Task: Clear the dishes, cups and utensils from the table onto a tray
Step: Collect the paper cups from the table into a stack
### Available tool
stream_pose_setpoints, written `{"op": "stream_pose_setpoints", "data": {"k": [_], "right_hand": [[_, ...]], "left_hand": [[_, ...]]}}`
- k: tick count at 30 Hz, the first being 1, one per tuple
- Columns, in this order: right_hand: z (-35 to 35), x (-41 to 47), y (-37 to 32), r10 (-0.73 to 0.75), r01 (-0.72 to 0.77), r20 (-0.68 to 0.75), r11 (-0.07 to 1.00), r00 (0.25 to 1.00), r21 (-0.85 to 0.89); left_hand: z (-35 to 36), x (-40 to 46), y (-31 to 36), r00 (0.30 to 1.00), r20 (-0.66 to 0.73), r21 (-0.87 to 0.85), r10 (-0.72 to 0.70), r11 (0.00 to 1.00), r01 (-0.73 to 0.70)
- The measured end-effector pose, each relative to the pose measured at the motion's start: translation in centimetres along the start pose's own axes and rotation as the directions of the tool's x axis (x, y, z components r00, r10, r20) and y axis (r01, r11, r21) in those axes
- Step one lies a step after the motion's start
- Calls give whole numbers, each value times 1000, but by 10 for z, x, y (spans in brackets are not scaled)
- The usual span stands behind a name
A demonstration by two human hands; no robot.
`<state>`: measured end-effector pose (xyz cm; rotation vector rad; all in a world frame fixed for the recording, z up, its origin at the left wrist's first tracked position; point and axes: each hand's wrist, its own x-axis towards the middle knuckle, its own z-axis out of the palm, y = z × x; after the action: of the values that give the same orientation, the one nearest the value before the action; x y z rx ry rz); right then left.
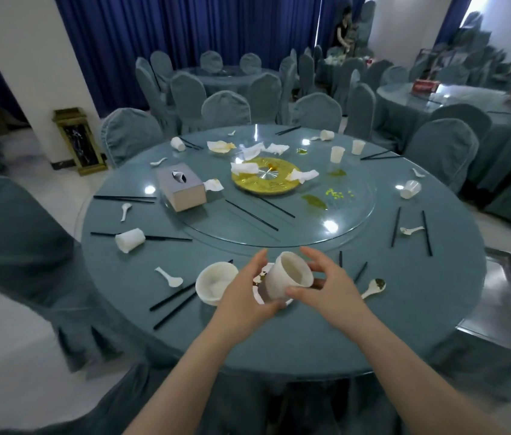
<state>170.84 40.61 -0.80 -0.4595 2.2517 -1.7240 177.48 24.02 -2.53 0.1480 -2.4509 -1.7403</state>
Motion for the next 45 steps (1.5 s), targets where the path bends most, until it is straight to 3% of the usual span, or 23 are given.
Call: {"op": "stream_pose_setpoints", "data": {"k": [5, 10, 15, 21, 34, 45], "right_hand": [[23, -29, -12, -27, 25, 139, 1000, 990, 16], [52, -49, -12, -5, -8, 308, 999, 951, 39], [108, -73, -20, -21, -19, 509, 997, 860, 73], [194, -107, -49, -7, -48, 641, 997, 768, 68], [445, -152, -102, -61, -18, 618, 993, 784, 120], [549, -51, -78, -12, 15, 478, 1000, 878, -2]], "left_hand": [[-8, -47, 4, 992, -124, 46, 34, 999, -28], [-21, -98, -6, 957, -277, 88, -80, 990, 108], [-59, -174, -19, 883, -451, 68, -133, 981, 183], [-140, -265, -28, 788, -594, 53, -160, 970, 238], [-384, -455, -81, 591, -777, -46, -216, 956, 290], [-537, -394, -142, 633, -738, -6, -233, 940, 340]]}}
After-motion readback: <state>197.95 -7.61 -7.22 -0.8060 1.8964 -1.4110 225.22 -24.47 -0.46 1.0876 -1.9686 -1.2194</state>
